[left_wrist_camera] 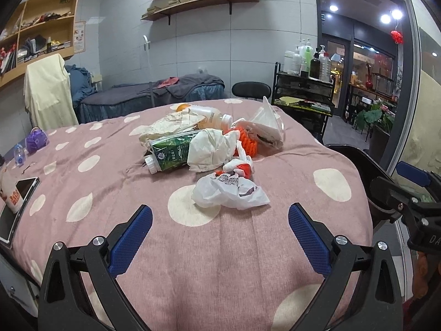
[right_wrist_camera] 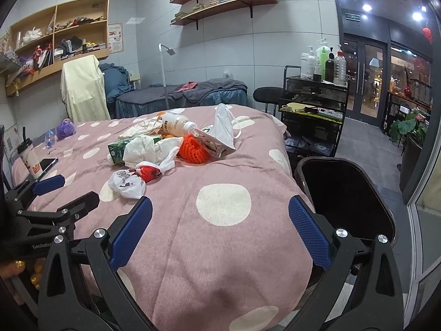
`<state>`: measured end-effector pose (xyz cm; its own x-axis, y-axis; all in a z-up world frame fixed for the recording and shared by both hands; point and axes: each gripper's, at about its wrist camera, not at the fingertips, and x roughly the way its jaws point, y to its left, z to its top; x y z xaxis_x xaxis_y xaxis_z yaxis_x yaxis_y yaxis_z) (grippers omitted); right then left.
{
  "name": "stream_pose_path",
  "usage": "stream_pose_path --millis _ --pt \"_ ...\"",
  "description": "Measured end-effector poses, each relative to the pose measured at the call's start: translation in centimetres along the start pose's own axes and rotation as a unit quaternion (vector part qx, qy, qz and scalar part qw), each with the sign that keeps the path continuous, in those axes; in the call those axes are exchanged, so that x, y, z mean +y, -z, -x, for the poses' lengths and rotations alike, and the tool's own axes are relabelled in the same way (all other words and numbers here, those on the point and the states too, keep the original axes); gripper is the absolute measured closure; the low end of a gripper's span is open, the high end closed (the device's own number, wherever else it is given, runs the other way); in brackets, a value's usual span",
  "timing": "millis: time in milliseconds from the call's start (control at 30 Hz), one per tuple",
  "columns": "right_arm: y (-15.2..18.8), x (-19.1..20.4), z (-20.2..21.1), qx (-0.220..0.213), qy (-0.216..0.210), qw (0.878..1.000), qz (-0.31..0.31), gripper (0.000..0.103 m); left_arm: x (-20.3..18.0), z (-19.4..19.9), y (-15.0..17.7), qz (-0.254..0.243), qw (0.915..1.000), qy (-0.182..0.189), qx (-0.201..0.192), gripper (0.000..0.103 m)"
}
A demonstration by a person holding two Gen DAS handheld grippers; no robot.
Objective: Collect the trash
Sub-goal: 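Grasp the white plastic bag with the left gripper, then grasp the white tissue with the right gripper while the left gripper holds the bag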
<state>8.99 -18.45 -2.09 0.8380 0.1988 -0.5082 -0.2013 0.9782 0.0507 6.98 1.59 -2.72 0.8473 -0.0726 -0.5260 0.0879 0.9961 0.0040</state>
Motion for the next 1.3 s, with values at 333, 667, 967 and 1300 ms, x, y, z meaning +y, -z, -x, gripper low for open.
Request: stream_pose_path --millis 333,667,967,1300 --pt "-1.5 -0.5 -4.6 0.052 -0.011 0.999 0.006 0.005 0.7 -6.4 -3.1 -0.022 0.9958 0.040 0.080 0.006" --pt "-3.3 -0.9 -7.2 0.079 -0.034 0.996 0.003 0.005 -0.7 -10.4 -4.1 -0.081 0.9849 0.056 0.142 0.035" --pt "-4.5 -1.2 -9.4 0.099 -0.053 0.994 -0.007 0.005 0.2 -9.5 -3.2 -0.033 0.9855 0.093 0.138 0.079" --pt "-6.8 1.2 -12.2 0.117 -0.114 0.987 0.007 0.005 3.5 -2.9 -2.2 0.050 0.9901 0.109 0.073 0.081"
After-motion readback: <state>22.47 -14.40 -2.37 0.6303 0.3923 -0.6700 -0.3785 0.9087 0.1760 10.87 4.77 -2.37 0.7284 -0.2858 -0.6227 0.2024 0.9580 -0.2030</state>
